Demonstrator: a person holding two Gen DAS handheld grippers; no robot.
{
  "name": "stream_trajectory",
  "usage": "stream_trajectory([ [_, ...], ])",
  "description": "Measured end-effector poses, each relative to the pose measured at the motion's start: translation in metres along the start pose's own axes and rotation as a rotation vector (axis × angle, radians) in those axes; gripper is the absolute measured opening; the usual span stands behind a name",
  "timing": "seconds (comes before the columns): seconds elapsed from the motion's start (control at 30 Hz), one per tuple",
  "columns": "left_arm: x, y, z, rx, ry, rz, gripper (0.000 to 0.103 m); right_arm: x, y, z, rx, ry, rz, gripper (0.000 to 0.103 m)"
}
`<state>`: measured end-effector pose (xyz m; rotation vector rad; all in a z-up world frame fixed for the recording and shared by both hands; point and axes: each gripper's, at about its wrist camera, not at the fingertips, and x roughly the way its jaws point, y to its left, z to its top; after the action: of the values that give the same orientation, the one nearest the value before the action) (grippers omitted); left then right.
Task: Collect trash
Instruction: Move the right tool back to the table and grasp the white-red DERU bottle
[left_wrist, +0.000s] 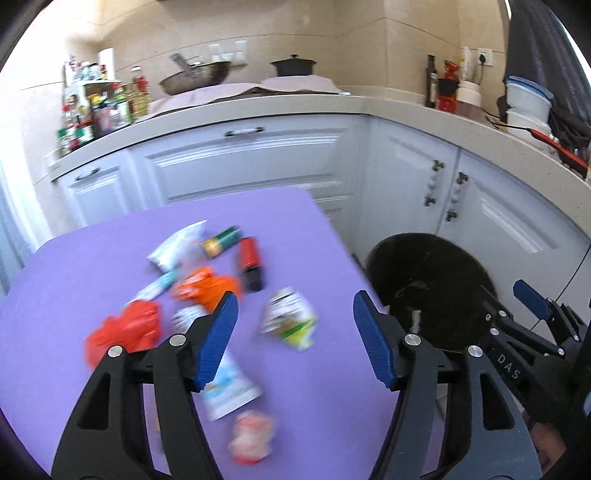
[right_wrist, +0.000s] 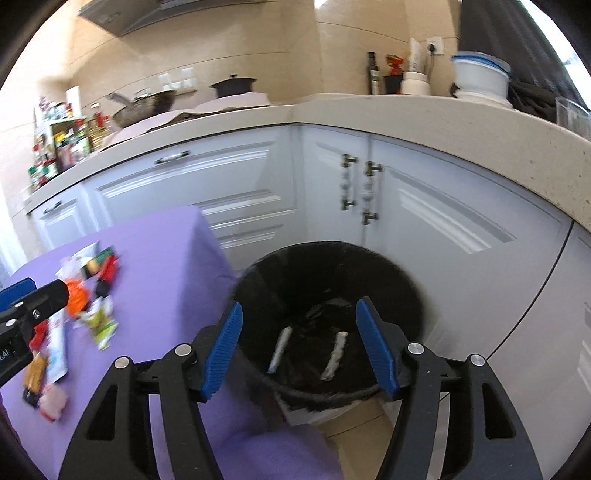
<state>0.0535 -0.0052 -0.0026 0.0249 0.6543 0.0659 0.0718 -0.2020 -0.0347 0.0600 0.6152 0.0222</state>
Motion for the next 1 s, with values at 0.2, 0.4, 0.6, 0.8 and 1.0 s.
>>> stream_trajectory([
  [0.2, -0.025, 0.053, -0.022, -0.071, -0.003, 0.081, 0.066, -0.016, 0.042, -0.013, -0.058, 0.002, 0.074, 0.063],
  [0.4, -0.047, 0.101, -0.044, -0.135, -0.008, 0.167, 0.068, -0.03, 0.085, -0.026, -0.126, 0.0, 0.149, 0.064],
  [0.6, -0.06, 0.137, -0.066, -0.183, 0.006, 0.233, 0.069, -0.04, 0.124, -0.037, -0.181, 0.006, 0.221, 0.066],
  [0.8, -0.066, 0.169, -0.083, -0.24, 0.022, 0.272, 0.069, -0.042, 0.156, -0.049, -0.226, 0.019, 0.267, 0.07],
  [1.0, -0.065, 0.184, -0.092, -0.272, 0.034, 0.272, 0.069, -0.029, 0.17, -0.062, -0.248, 0.085, 0.272, 0.07],
])
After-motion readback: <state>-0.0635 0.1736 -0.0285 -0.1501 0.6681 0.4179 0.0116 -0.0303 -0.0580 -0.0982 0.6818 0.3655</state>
